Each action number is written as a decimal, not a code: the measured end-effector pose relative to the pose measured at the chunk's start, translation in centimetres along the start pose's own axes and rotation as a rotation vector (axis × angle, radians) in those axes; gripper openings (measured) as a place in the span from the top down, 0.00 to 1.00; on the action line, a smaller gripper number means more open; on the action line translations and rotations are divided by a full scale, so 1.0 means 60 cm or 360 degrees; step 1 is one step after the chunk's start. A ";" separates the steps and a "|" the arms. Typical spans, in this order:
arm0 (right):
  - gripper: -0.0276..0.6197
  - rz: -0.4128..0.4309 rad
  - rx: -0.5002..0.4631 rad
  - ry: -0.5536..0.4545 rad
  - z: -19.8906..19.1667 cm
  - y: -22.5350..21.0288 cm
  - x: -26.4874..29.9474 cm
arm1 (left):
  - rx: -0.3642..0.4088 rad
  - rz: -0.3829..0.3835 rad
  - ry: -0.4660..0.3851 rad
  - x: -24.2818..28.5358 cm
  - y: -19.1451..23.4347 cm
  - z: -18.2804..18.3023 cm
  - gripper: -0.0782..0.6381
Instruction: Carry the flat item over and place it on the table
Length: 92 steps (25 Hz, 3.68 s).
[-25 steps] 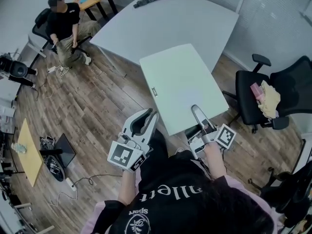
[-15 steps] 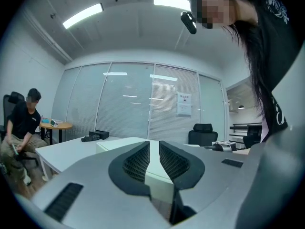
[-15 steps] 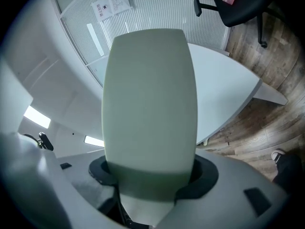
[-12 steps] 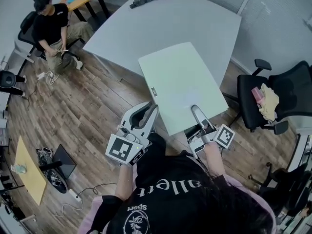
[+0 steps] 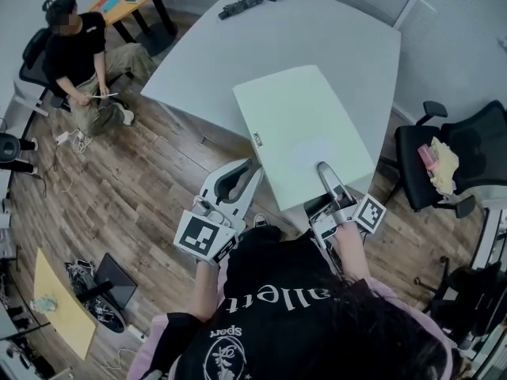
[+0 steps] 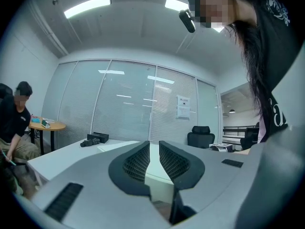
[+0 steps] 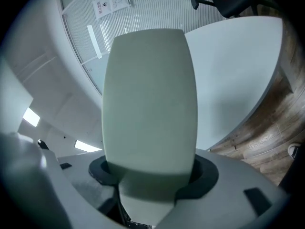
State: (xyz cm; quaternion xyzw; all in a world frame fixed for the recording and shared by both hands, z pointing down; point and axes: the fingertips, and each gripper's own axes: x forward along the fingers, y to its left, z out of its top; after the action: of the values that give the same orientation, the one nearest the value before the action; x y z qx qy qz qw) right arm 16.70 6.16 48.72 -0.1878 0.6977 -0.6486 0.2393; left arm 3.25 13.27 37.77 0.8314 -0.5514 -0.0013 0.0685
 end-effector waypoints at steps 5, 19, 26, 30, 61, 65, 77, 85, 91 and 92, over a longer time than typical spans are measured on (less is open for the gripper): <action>0.50 -0.0011 -0.0042 -0.0020 0.003 -0.001 0.040 | -0.0039 -0.0032 -0.0010 0.005 0.043 -0.007 0.78; 0.50 -0.0073 -0.0082 -0.0002 0.038 -0.005 0.131 | -0.0082 -0.0071 -0.0008 0.044 0.103 -0.002 0.78; 0.50 -0.0062 -0.0110 0.0018 0.107 -0.028 0.237 | -0.0087 0.0002 0.0022 0.076 0.171 -0.009 0.78; 0.50 -0.0049 -0.0085 0.0007 0.152 -0.046 0.321 | -0.0067 0.0038 0.0044 0.113 0.230 -0.004 0.78; 0.50 -0.0335 0.0028 -0.0186 0.445 -0.224 0.602 | -0.0050 -0.0037 0.0268 0.358 0.372 0.007 0.78; 0.50 -0.0408 0.0063 -0.0242 0.446 -0.246 0.610 | -0.0039 -0.0094 0.0291 0.365 0.399 0.008 0.78; 0.50 -0.0470 0.0130 -0.0464 0.446 -0.301 0.645 | -0.0033 -0.0168 0.0293 0.370 0.500 0.016 0.78; 0.52 -0.0595 0.0142 -0.0655 0.472 -0.342 0.688 | -0.0051 -0.0149 0.0319 0.356 0.560 0.006 0.78; 0.51 -0.0647 0.0128 -0.0743 0.501 -0.351 0.744 | -0.0086 -0.0102 0.0335 0.343 0.604 -0.006 0.78; 0.50 -0.0656 0.0122 -0.0754 0.505 -0.351 0.752 | -0.0095 -0.0091 0.0332 0.341 0.610 -0.006 0.78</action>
State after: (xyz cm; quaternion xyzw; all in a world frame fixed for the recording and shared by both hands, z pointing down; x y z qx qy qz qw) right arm -3.58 -46.22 64.29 -0.4618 0.5448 -0.6476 0.2655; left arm -22.27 -19.47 43.85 0.8400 -0.5170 0.0670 0.1502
